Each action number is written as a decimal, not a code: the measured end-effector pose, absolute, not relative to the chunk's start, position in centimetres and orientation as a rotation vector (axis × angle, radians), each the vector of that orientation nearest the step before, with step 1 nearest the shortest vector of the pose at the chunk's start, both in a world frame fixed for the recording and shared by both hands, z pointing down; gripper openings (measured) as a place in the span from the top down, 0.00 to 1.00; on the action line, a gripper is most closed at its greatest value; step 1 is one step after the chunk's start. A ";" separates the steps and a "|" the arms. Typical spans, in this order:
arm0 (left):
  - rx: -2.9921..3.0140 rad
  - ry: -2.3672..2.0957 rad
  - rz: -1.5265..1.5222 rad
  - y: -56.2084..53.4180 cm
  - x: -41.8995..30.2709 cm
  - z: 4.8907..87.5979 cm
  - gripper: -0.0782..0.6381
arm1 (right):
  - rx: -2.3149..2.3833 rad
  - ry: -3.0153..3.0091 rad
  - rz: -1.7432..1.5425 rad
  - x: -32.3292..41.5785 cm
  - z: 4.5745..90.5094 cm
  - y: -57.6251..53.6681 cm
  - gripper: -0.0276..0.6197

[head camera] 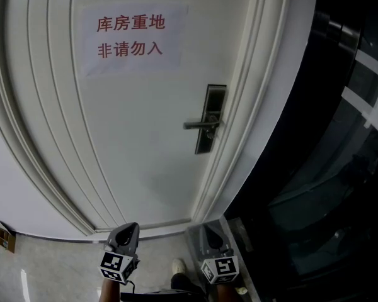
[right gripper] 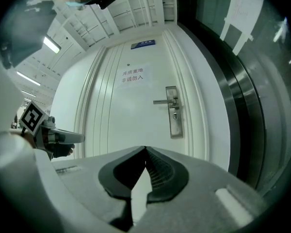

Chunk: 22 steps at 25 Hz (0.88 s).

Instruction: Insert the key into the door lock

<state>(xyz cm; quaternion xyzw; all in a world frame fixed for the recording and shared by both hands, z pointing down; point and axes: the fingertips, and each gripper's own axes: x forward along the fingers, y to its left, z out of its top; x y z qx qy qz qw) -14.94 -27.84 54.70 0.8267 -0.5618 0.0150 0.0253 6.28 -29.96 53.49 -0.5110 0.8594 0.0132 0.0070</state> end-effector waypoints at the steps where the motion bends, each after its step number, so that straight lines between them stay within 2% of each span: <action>1: 2.558 -1.737 0.046 -27.8 -14.9 54.7 0.89 | -1.598 2.686 0.041 6.3 53.5 -30.0 0.95; 22: 2.567 -1.728 0.042 -28.1 -15.4 54.5 0.89 | -1.601 2.705 0.055 5.1 53.6 -30.1 0.95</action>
